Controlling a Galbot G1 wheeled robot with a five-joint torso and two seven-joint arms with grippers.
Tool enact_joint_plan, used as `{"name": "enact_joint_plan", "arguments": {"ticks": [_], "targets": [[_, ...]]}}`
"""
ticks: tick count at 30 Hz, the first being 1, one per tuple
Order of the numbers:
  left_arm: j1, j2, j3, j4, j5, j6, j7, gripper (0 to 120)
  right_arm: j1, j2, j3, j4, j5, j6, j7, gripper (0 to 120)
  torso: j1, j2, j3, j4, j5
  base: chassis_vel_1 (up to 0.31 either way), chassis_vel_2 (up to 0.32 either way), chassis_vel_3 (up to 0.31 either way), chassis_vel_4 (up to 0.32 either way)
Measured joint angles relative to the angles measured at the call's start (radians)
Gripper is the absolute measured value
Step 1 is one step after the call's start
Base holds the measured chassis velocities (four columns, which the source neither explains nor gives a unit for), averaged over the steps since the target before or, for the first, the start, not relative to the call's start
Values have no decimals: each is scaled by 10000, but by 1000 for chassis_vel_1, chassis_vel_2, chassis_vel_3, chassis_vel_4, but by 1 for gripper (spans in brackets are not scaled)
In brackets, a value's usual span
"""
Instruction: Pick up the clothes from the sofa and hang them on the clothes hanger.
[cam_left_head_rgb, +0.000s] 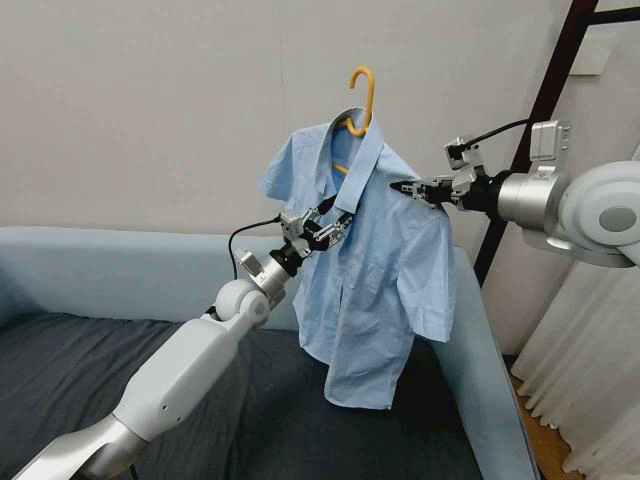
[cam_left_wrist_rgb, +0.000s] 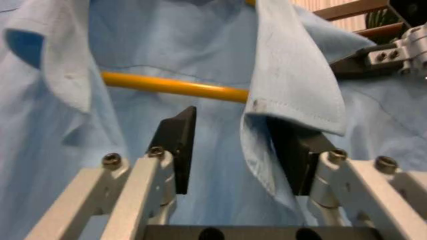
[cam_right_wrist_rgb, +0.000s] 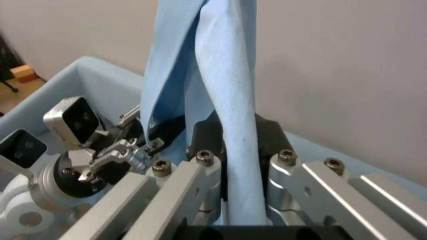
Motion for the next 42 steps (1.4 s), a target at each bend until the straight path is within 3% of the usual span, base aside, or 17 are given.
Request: {"name": "enact_joint_plan", "arguments": {"ticks": [2,5,7,12,22,26,33,37,40,42], "targets": [[-22,-3,4,0,-59,28,70,38,-18,-13,15,12,0,0,-2,7,0,0,0,0,1,0,0,0,0],[-68,42,21,-87,-248,167,297,22,-181,-106,140,59,-42,6,-29,7,0,0,0,2,1,0,0,0,0],[-82,59,21,-98,-254,176,299,21,-214,-122,164,61,-57,11,-35,7,0,0,0,2,1,0,0,0,0],[-630,282,19,-23,-152,126,246,0,-304,-184,257,10,-235,52,-119,7,-1,0,0,2,1,0,0,0,0],[-1542,309,32,330,606,-3,188,0,-42,-88,165,-69,-158,71,-136,7,0,1,0,1,2,0,0,0,0],[-968,357,208,361,1168,-45,231,0,54,-100,246,-117,559,117,81,7,0,0,0,4,-1,0,0,0,0],[-300,376,45,-22,1204,-140,-402,0,75,-123,406,-82,1464,168,573,7,0,0,0,-2,1,0,0,0,0],[555,612,-352,-607,1201,-264,-717,12,49,-130,562,-66,1577,217,878,7,1,0,0,1,-1,0,0,0,0],[2080,1204,-1166,-1557,1130,-513,-622,29,35,-122,603,-76,1667,214,1141,7,0,0,0,3,-5,0,0,0,0],[2472,1401,-1389,-1793,1095,-558,-516,32,34,-99,608,-104,1665,214,1192,7,-1,0,0,4,-3,0,0,0,0]]}}
